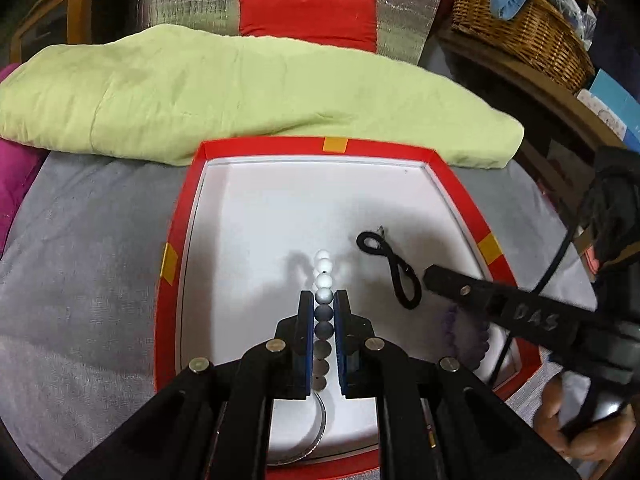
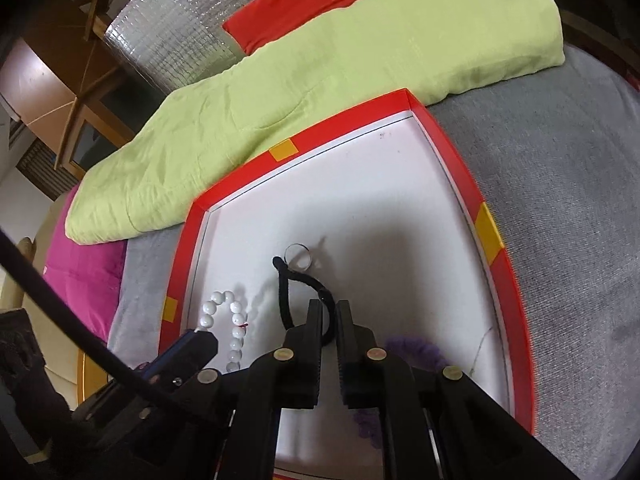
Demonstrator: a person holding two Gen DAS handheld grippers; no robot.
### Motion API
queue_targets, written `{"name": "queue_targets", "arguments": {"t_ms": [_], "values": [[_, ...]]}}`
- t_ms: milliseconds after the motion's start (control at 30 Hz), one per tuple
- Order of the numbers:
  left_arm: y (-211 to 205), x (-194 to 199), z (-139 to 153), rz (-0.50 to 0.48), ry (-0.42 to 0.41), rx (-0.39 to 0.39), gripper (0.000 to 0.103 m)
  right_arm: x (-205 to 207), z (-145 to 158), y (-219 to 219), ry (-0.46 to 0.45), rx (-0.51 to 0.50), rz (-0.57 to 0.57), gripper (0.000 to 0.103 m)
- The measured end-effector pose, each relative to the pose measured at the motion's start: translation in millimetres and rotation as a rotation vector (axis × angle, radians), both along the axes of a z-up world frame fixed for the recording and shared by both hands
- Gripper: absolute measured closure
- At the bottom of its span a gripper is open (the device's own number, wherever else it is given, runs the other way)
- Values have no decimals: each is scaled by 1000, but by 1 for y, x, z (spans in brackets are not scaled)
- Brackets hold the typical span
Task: Organize jewelry
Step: 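Lower the white bracelet into the box while the right tool releases the hair tie there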
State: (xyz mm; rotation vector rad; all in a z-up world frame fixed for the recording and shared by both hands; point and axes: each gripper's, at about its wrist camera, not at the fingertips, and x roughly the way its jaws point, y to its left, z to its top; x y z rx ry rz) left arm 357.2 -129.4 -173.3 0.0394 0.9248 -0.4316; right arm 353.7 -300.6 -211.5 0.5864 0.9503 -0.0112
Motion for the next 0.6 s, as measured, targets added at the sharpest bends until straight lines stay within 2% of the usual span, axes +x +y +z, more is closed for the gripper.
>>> {"name": "queue_targets", "arguments": {"t_ms": [133,200,367,600], "values": [[-3,-3,2,-6,8,21,90,-10,10,-7,-19,-2,-9,94],[-2,-8,7,7,-5,36,75,-16,16,-10,-31,-6,-11,94],[4,-25,23,48,-61,62,50,-36,29,-14,-50,-15,5,94],[18,-62,37,75,-120,120,47,-69,40,-23,-61,-56,44,91]]}}
